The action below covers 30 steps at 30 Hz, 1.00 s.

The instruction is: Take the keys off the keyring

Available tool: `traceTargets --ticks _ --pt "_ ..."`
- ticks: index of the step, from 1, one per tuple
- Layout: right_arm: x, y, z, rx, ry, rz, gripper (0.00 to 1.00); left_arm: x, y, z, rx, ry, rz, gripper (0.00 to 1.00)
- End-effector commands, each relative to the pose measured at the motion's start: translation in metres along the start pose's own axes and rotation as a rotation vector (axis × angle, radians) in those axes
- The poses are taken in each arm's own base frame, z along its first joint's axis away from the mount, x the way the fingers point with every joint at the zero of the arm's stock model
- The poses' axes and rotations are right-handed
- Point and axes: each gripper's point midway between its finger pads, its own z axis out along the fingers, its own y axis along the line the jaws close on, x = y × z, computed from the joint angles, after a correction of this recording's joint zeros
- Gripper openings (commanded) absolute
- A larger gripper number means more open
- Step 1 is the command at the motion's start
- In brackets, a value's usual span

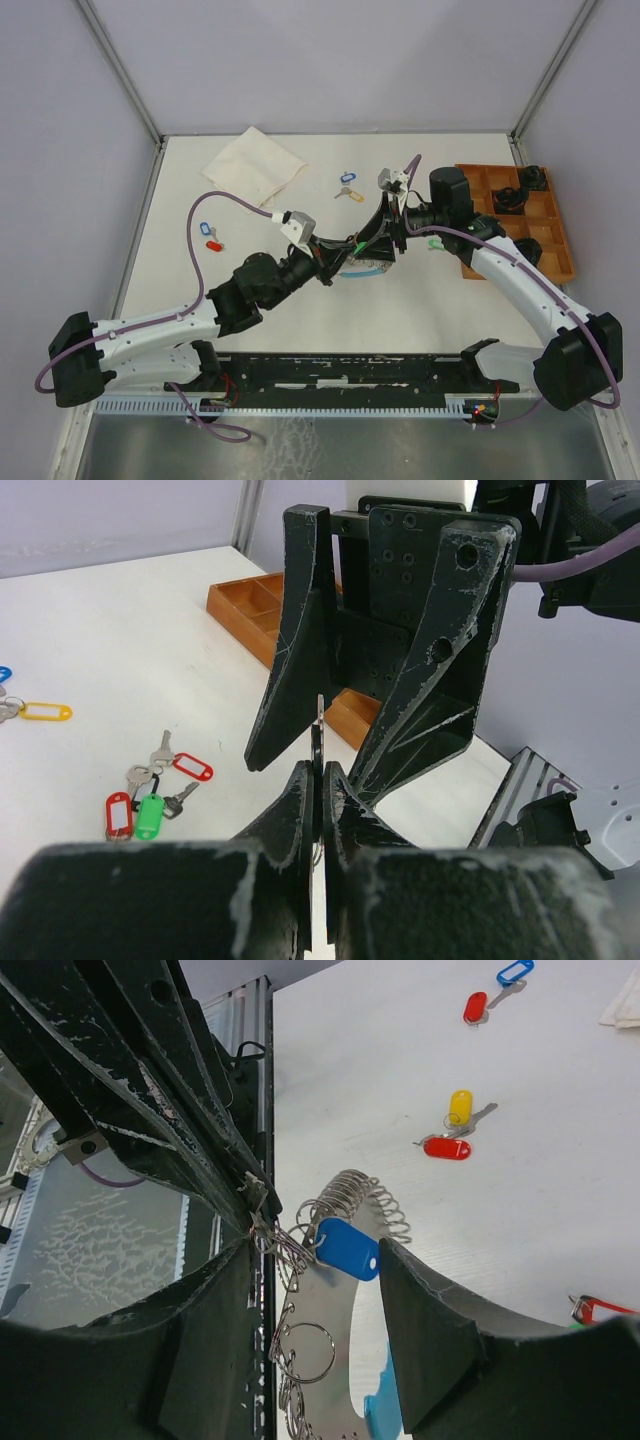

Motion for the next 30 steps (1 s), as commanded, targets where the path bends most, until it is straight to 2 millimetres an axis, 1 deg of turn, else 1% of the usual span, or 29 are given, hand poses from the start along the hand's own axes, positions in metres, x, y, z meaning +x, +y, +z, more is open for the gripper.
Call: traceTargets --ticks 1,11,21,26,29,30 --pt "-0.017 0.015 -0.001 -0.076 -0.062 -0.040 0.62 -0.036 -0.021 -0.001 0.073 -0.120 -0.102 0.03" --pt "-0.021 0.026 0.001 -0.136 -0.080 -0.044 0.61 -0.043 -0.033 -0.002 0.134 -0.143 -0.114 0.03" --pt "-0.024 0.034 0.001 -0.156 -0.082 -0.063 0.59 -0.039 -0.033 0.002 0.134 -0.134 -0.131 0.03" --pt "-0.023 0.036 0.003 -0.167 -0.079 -0.066 0.51 -0.038 -0.035 0.003 0.141 -0.134 -0.136 0.03" --pt "-0.024 0.039 0.002 -0.178 -0.079 -0.071 0.43 -0.037 -0.036 0.004 0.146 -0.131 -0.138 0.03" --pt "-0.024 0.040 0.002 -0.181 -0.078 -0.069 0.39 -0.037 -0.036 0.004 0.146 -0.128 -0.139 0.03"
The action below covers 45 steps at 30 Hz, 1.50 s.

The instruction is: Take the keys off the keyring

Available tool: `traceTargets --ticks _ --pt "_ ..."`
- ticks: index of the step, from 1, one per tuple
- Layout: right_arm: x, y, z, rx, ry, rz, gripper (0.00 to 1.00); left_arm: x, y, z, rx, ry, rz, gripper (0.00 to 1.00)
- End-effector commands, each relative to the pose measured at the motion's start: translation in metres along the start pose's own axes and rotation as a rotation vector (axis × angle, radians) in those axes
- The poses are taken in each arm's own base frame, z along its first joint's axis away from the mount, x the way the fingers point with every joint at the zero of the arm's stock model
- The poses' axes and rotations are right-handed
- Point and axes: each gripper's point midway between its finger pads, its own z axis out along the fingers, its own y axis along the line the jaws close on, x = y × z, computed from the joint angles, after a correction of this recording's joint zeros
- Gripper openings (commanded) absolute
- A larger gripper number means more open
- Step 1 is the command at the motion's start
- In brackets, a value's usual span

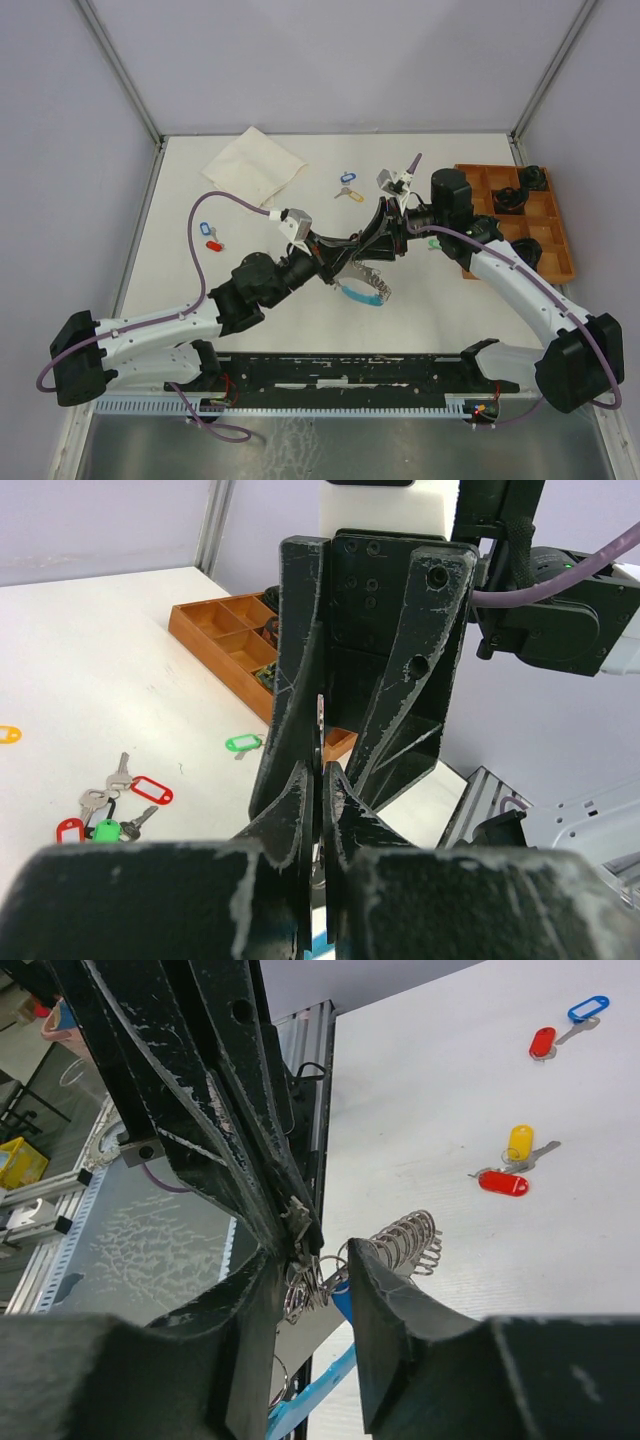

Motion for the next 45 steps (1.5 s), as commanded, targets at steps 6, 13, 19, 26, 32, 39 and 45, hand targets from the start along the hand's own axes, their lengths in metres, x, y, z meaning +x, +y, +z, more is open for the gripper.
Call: traceTargets --ticks 6,13,19,26,32,39,45 --pt "-0.014 0.018 -0.002 -0.051 -0.009 -0.100 0.12 -0.024 -0.020 0.002 0.072 -0.087 -0.066 0.03" --pt "-0.012 0.022 -0.003 -0.067 0.011 -0.109 0.01 -0.028 -0.020 -0.001 0.072 -0.099 -0.068 0.03" --pt "-0.010 0.023 -0.004 -0.072 0.025 -0.123 0.01 -0.029 -0.021 -0.004 0.083 -0.105 -0.064 0.04" --pt "-0.009 0.026 -0.005 -0.083 0.032 -0.122 0.30 -0.028 -0.026 -0.005 0.116 -0.098 -0.035 0.03" --pt "-0.011 0.044 -0.015 -0.140 0.041 -0.136 0.53 -0.030 -0.028 -0.014 0.155 -0.118 0.043 0.03" --pt "-0.024 0.052 -0.023 -0.136 0.033 -0.157 0.59 -0.024 -0.036 -0.022 0.227 -0.119 0.107 0.03" --pt "-0.033 0.048 -0.018 -0.129 0.017 -0.106 0.53 -0.023 -0.042 -0.022 0.271 -0.113 0.130 0.03"
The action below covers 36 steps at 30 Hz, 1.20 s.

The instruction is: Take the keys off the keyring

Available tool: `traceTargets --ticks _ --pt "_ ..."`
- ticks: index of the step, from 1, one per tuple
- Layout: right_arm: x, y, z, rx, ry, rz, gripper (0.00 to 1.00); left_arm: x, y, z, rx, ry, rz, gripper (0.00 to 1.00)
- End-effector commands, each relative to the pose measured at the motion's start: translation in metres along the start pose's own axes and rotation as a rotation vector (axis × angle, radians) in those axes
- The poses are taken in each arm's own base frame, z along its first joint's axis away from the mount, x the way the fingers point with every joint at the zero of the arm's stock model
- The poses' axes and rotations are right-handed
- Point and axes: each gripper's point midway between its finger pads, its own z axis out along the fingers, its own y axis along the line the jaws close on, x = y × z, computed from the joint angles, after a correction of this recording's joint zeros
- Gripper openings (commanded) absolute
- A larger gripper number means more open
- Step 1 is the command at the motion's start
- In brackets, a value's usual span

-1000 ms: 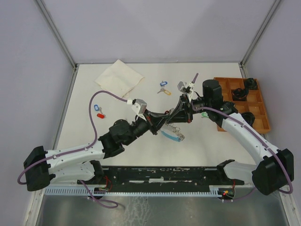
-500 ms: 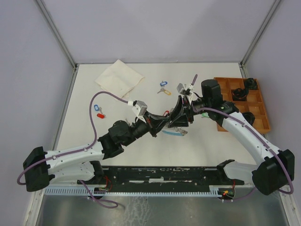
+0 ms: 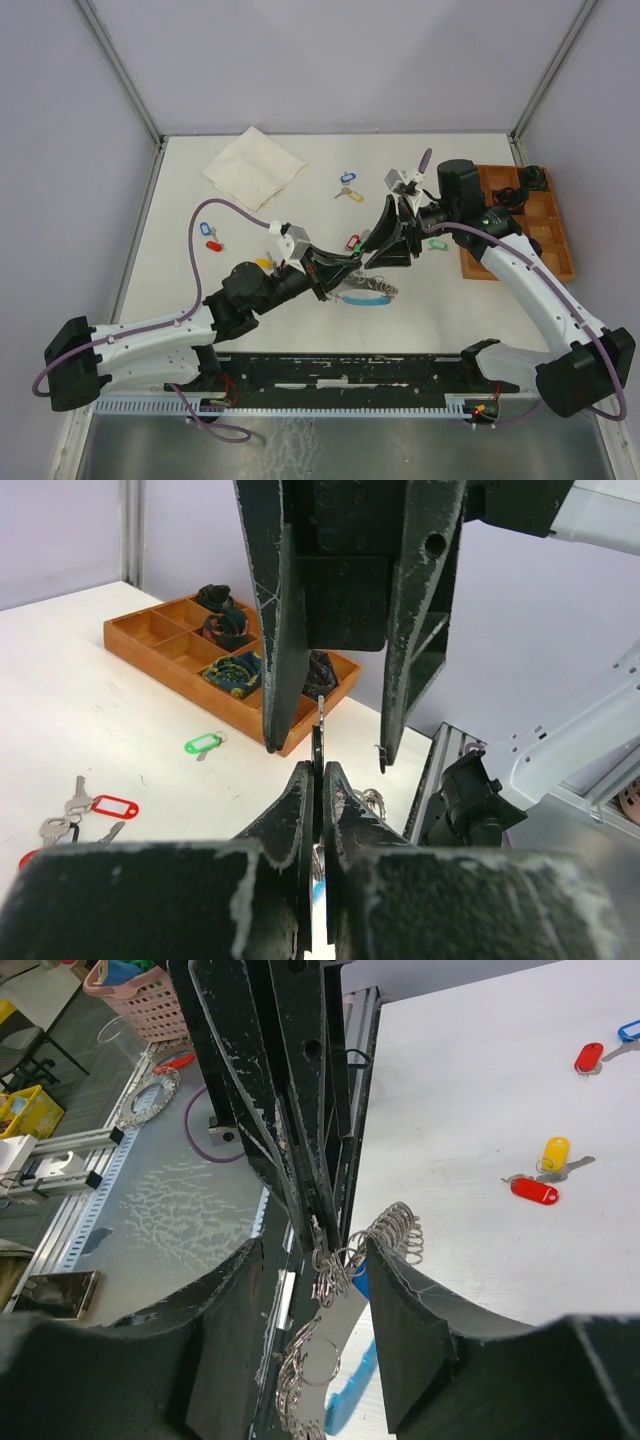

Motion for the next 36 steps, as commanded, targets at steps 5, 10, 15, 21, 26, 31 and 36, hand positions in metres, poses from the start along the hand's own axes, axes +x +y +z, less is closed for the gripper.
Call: traceTargets --ticks 5,10,15,21,26,31,36 --pt "-0.020 0.012 0.006 -0.049 -0.026 -0.027 0.51 -0.034 -0.022 0.004 0.109 -0.113 0.061 0.03" --pt "-0.019 0.015 0.010 -0.070 -0.021 -0.022 0.42 -0.033 -0.021 0.005 0.106 -0.110 0.061 0.03" --pt "-0.018 0.017 0.011 -0.081 -0.020 -0.022 0.15 -0.034 -0.021 0.005 0.103 -0.111 0.063 0.03" --pt "-0.018 0.021 0.010 -0.097 -0.018 -0.035 0.01 -0.035 -0.018 0.003 0.087 -0.122 0.060 0.03" --pt "-0.021 0.024 0.009 -0.095 -0.018 -0.045 0.01 -0.024 -0.014 -0.001 0.081 -0.100 0.056 0.14" --pt "-0.021 0.024 0.008 -0.092 -0.015 -0.050 0.01 -0.011 -0.012 -0.005 0.083 -0.076 0.048 0.25" --pt "-0.021 0.023 0.008 -0.088 -0.015 -0.050 0.01 -0.004 -0.012 -0.005 0.096 -0.052 0.050 0.33"
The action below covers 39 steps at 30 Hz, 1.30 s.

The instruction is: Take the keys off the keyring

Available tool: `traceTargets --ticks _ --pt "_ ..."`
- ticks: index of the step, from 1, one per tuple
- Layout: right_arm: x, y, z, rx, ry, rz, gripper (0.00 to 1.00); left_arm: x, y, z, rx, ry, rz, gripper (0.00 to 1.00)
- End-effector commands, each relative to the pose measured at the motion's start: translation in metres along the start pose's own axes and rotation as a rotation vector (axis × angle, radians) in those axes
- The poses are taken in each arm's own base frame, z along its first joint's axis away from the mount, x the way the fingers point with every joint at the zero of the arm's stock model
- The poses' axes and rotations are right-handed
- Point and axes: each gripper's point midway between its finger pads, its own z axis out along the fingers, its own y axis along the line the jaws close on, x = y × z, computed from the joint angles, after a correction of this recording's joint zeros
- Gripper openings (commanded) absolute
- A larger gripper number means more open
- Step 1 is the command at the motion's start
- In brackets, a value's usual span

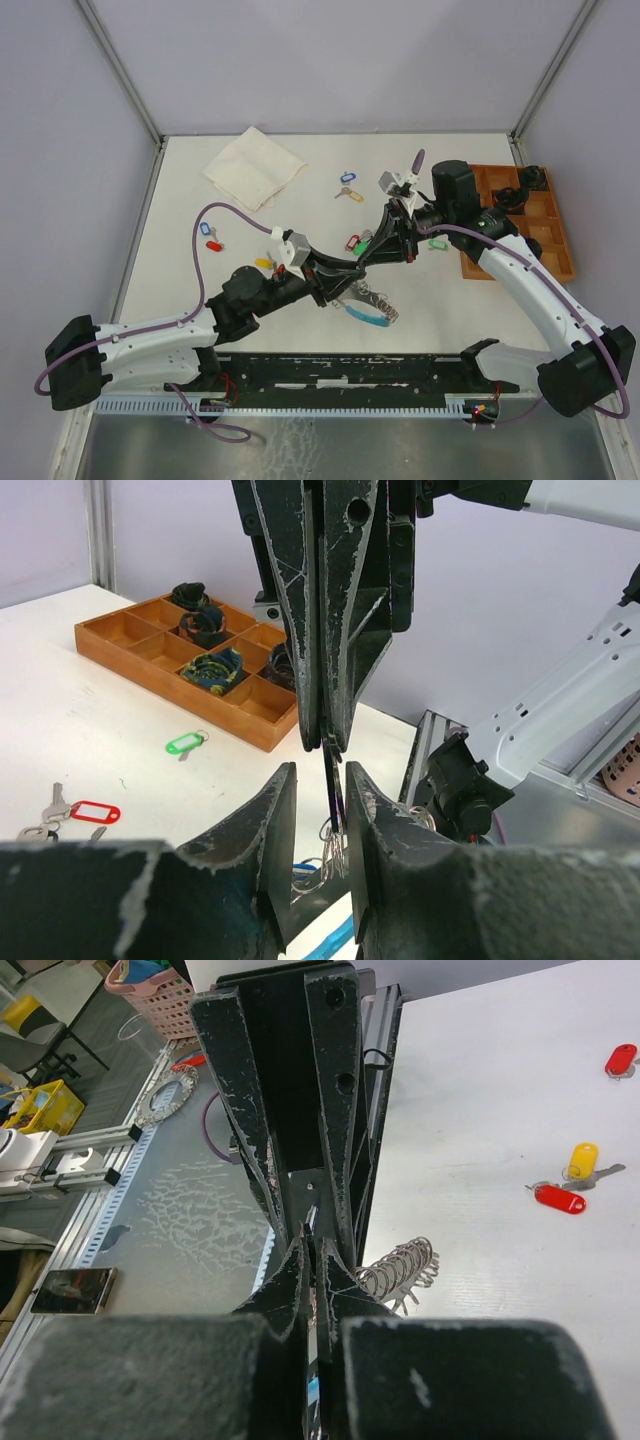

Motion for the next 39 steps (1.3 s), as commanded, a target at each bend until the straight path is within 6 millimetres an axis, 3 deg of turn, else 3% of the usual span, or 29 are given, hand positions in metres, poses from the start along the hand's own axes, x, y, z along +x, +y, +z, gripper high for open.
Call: traceTargets --ticks 1,13,16,18,21,25,28,39 --pt "-0.017 0.015 -0.001 -0.049 -0.017 -0.071 0.01 -0.012 -0.004 -0.001 0.031 -0.047 0.032 0.33" --pt "-0.017 0.013 -0.002 -0.045 -0.017 -0.071 0.01 0.002 0.000 0.005 0.039 0.011 0.027 0.31" --pt "-0.017 0.014 -0.002 -0.046 -0.017 -0.071 0.01 0.003 0.000 0.005 0.042 0.017 0.026 0.23" --pt "-0.017 0.013 -0.002 -0.045 -0.017 -0.073 0.01 0.003 0.000 0.006 0.049 0.019 0.026 0.05" --pt "-0.015 0.012 -0.002 -0.038 -0.016 -0.072 0.01 0.002 0.001 0.005 0.048 0.010 0.029 0.03" --pt "-0.011 0.010 -0.001 -0.039 -0.014 -0.063 0.31 -0.007 0.006 0.006 0.020 -0.022 0.042 0.03" --pt "-0.009 0.008 -0.001 -0.037 -0.011 -0.056 0.42 -0.012 0.008 0.007 0.011 -0.045 0.047 0.03" --pt "0.000 -0.006 0.006 -0.008 -0.010 -0.005 0.40 -0.026 0.006 0.010 0.023 -0.095 0.051 0.03"
